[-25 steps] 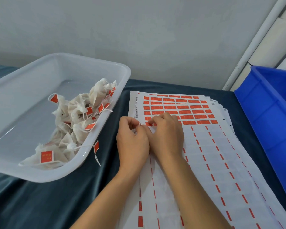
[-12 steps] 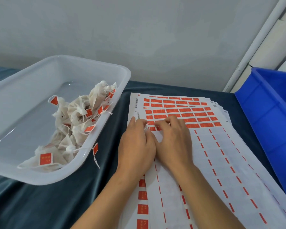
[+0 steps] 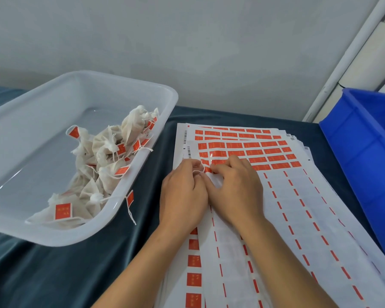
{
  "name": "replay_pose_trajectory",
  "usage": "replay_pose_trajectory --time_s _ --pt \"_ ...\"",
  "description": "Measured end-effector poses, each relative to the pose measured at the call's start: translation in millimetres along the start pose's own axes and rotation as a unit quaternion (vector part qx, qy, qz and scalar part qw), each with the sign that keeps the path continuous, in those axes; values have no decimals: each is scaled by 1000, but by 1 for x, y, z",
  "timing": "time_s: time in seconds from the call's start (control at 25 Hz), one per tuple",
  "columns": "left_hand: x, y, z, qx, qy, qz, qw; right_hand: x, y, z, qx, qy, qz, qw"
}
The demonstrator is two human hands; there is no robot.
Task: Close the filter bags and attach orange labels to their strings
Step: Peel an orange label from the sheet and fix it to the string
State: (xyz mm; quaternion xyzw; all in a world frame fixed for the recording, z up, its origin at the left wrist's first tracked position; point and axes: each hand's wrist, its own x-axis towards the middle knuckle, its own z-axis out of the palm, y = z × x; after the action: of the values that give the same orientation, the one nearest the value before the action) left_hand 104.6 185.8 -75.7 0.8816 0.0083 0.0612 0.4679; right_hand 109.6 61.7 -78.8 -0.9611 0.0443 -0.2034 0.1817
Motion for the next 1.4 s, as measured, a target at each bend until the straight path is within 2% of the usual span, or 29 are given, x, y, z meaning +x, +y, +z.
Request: replay_pose_trajectory --time_s 0.12,0.32,0.6,0.92,1.24,1.4 --pt "1 0 0 -26 5 -26 999 6 -2 -5 8 -14 17 1000" --pt "2 -2 0 -78 -2 -44 996 20 -17 -9 -87 -44 11 995" --pt "2 -1 -3 -117 4 -56 992 32 -26 -13 -111 -84 32 990" --pt "1 0 -1 -90 -1 -48 995 36 -24 -17 -94 -98 38 990" --pt "3 -1 1 -72 -2 -49 996 53 -7 -18 -36 -170 47 984" --pt "3 -2 0 -78 -1 -45 996 54 -9 -17 -42 -166 38 984"
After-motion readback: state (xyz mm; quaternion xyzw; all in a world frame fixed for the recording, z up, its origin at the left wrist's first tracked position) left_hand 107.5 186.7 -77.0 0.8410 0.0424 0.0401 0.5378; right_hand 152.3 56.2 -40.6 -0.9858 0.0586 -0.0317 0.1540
